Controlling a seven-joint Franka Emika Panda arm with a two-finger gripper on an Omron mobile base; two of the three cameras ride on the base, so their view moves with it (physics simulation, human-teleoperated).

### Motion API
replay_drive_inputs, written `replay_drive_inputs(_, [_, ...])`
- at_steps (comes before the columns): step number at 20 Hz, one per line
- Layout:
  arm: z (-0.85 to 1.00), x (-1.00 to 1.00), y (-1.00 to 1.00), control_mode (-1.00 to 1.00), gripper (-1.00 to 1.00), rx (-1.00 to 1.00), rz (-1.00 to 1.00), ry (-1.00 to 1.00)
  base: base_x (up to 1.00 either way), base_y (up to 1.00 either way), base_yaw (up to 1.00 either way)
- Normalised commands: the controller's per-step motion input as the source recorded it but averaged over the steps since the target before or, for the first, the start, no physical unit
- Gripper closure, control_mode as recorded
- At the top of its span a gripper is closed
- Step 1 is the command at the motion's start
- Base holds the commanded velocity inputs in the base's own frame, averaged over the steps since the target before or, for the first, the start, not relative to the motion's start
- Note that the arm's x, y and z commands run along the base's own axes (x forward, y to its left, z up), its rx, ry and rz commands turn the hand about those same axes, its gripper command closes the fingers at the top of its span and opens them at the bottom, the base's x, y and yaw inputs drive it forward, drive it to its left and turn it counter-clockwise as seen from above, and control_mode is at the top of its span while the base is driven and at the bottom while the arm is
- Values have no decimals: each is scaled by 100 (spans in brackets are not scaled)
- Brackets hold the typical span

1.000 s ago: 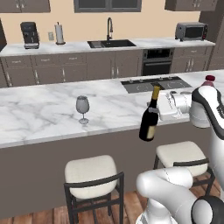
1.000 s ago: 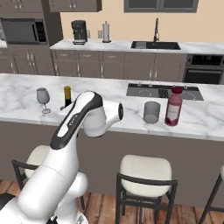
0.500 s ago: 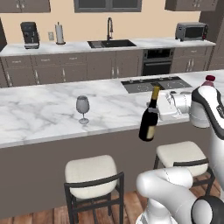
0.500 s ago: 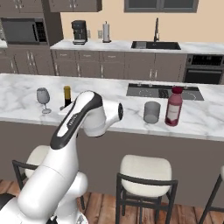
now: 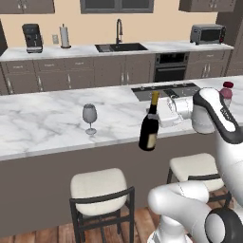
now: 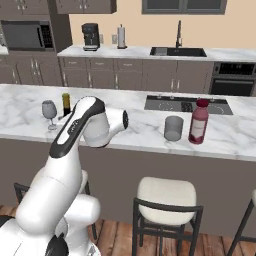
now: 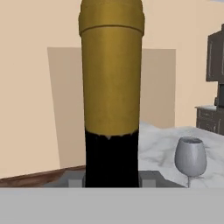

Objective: There is a wine glass and glass cup on the dining counter. Place the wine bottle next to the wine glass and the juice bottle next to the glass cup.

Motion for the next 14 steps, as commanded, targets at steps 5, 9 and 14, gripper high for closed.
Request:
replay_drive_inputs(5, [4,43,48,-100,100,0,5,6,0,0,0])
replay_drive_inputs(9, [1,50,30,-100,100,3,14,0,0,0,0])
replay_drive_inputs(14, [0,56,14,-100,100,3,15,0,0,0,0])
